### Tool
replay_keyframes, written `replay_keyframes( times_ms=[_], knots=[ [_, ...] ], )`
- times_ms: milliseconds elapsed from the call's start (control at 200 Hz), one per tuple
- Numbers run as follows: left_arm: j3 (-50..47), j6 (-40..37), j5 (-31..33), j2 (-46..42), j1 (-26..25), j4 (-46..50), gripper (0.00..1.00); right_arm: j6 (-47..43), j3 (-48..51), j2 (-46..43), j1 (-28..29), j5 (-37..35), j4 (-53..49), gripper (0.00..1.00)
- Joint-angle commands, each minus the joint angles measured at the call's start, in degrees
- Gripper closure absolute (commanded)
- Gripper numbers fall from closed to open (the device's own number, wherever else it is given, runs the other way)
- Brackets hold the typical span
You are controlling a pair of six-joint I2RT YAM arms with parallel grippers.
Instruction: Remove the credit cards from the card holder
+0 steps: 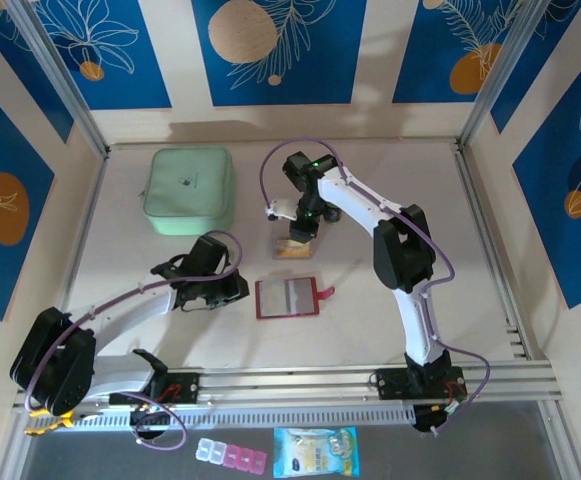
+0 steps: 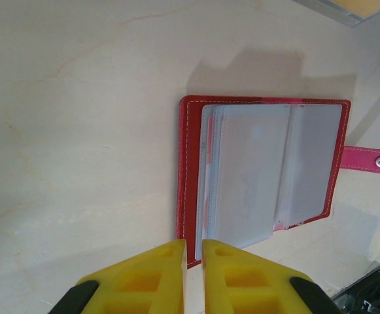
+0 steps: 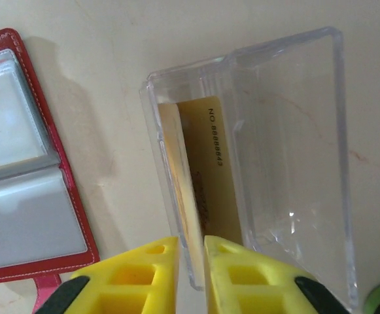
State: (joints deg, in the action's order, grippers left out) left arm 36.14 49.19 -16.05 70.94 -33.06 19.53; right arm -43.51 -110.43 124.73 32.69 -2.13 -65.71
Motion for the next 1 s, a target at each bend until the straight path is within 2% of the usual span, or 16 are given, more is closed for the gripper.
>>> replay_keyframes(
  times_ms=[0,205,405,650,995],
  knots=[
    [0.8,0.1,-0.6,-0.9,0.8,1.8,0.86,-0.6,-1.9,0.2,0.3,1.6,-1.7,0.78],
    [1.1,-0.1,-1.3,-0.2,0.9,1.5,0.86,1.8,-1.5,-2.2,0.3,0.4,-0.8,0.78],
    [0.9,0.2,-3.7,1.7,0.9,-1.5,0.86,9.8,3.4,-7.8,0.5,3.1,4.5,0.79],
    [0.4,0.6,-5.6,4.2,0.0,-4.9,0.86,28.1,16.9,-18.0,1.4,6.2,16.1,0.79],
    [-0.3,1.1,-4.4,8.3,-3.7,-8.4,0.88,57.5,37.1,-30.1,2.9,13.2,31.4,0.79]
  ],
)
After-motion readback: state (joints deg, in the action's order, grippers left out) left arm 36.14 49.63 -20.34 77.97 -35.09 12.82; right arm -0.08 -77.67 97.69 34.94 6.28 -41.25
